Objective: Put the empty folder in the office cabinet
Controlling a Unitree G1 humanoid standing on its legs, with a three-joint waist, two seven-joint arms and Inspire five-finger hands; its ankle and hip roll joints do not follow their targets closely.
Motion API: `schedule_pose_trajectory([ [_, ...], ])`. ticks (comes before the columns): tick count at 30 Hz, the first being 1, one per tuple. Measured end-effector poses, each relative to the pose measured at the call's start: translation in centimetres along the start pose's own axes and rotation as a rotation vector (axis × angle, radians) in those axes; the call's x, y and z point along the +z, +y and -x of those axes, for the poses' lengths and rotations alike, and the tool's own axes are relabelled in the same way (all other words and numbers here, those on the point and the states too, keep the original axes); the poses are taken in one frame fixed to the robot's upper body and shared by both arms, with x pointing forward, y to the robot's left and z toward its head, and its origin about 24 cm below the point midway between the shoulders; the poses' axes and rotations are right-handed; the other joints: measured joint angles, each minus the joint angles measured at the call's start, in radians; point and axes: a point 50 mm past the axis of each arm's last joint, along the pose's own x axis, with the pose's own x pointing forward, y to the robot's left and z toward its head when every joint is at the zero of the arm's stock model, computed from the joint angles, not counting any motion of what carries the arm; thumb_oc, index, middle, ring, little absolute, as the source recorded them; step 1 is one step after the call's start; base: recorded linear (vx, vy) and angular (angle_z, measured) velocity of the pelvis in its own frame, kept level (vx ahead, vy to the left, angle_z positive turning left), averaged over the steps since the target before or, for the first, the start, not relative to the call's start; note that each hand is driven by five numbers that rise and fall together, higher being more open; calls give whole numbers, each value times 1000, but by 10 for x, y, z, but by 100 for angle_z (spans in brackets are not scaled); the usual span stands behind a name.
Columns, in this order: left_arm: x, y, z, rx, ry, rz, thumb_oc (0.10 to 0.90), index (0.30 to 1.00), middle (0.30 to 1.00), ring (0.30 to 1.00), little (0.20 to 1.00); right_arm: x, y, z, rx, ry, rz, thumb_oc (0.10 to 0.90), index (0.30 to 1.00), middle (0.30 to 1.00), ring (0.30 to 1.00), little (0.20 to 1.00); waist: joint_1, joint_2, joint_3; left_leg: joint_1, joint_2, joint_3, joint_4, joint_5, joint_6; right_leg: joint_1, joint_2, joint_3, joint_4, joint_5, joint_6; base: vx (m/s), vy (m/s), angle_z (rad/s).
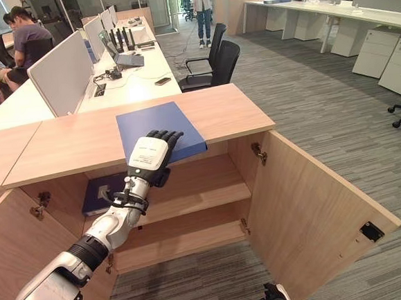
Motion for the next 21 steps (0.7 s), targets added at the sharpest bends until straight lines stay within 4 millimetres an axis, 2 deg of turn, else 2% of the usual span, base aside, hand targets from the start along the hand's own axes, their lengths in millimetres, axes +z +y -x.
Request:
schedule_pose_trajectory([
  [6,-15,-12,4,-46,81,-9,800,900,900,900,900,0,0,0,1,-1,0,800,900,900,900,900,-3,0,0,3,0,12,0,-2,1,-4,0,5,0,0,0,-2,4,-6],
  [10,-24,-11,-4,-58,126,-46,800,900,900,900,900,0,0,0,2,-2,0,800,900,900,900,900,-2,0,0,10,0,22,0,-6,1,-3,0,14,0,2,2,4,3,-7],
  [12,-25,-12,-6,-63,143,-54,400,300,300,300,300,1,0,0,2,-4,-1,800,900,900,900,900,-4,0,0,11,0,24,0,-7,1,-2,-1,16,0,2,2,3,-1,-3],
  [21,-24,7,-19,66,140,-55,400,300,300,300,300,0,-1,0,-1,-2,0,800,900,900,900,900,-4,0,0,14,-1,23,0,-8,1,2,-1,15,0,2,2,0,0,0],
])
